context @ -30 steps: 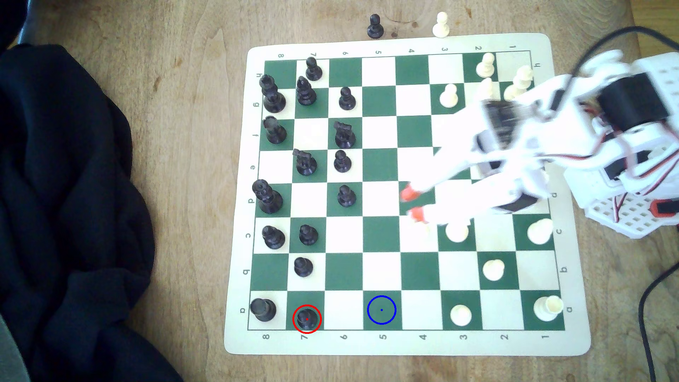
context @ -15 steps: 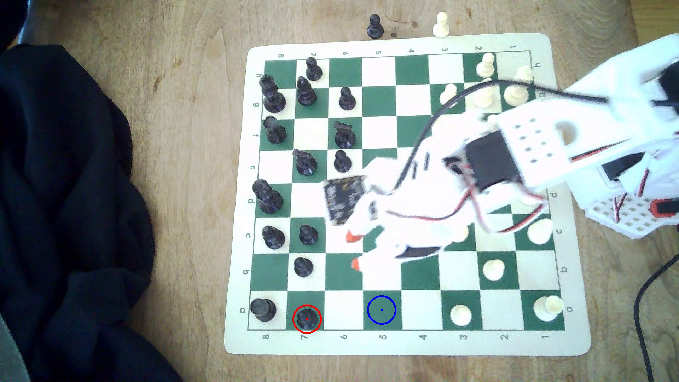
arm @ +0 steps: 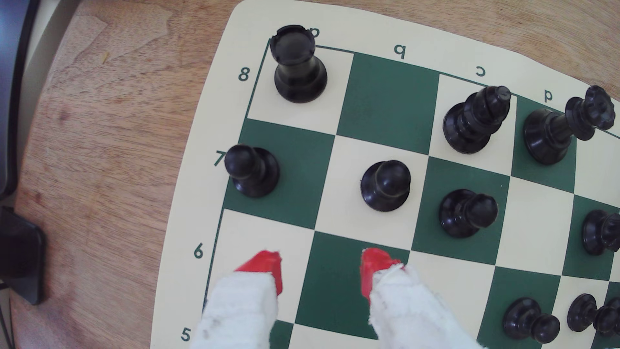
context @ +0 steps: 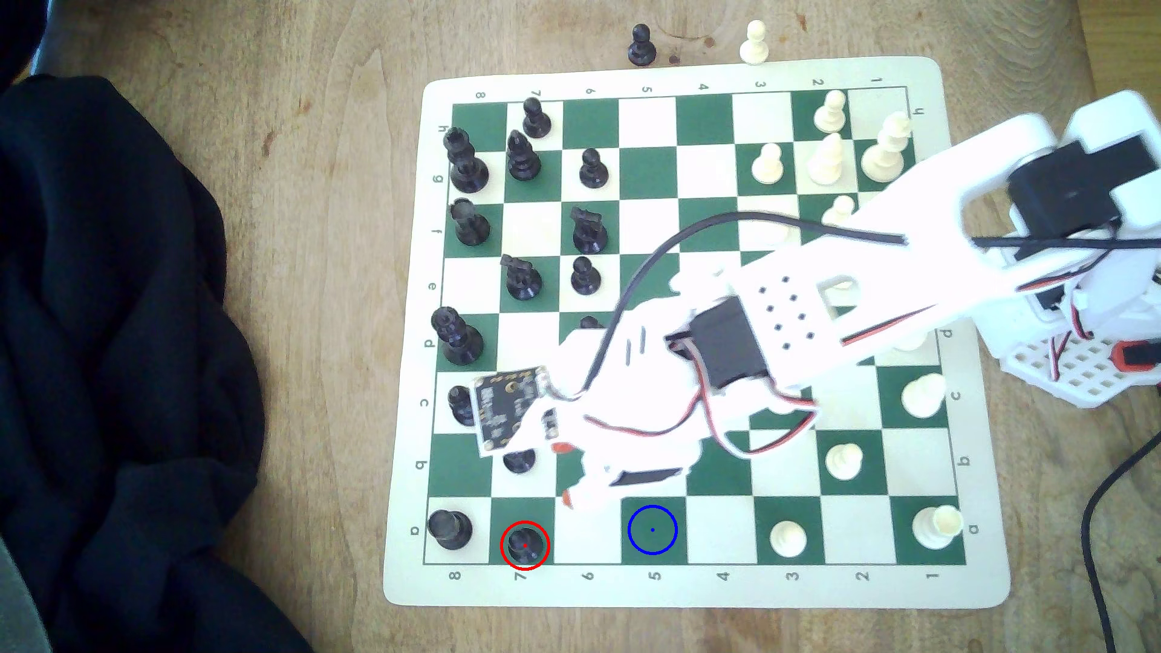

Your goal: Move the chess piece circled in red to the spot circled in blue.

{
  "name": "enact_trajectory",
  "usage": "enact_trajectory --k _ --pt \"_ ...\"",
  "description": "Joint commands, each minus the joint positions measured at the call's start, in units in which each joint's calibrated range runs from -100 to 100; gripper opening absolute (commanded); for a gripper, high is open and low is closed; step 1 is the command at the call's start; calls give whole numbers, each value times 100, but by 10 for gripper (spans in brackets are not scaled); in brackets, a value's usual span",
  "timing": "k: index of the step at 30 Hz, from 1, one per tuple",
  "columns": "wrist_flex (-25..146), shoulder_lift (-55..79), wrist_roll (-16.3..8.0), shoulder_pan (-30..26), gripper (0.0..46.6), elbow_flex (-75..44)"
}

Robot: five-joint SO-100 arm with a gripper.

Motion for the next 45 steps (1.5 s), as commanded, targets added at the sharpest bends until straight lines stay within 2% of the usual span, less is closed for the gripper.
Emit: enact_trajectory --k 1,14,21,45 --pt "-56 126 -10 2 137 -870" --pt "435 669 -181 -311 146 -1995" --pt "435 1017 -186 -303 146 -2294" --pt "214 1781 -259 -389 114 -3092"
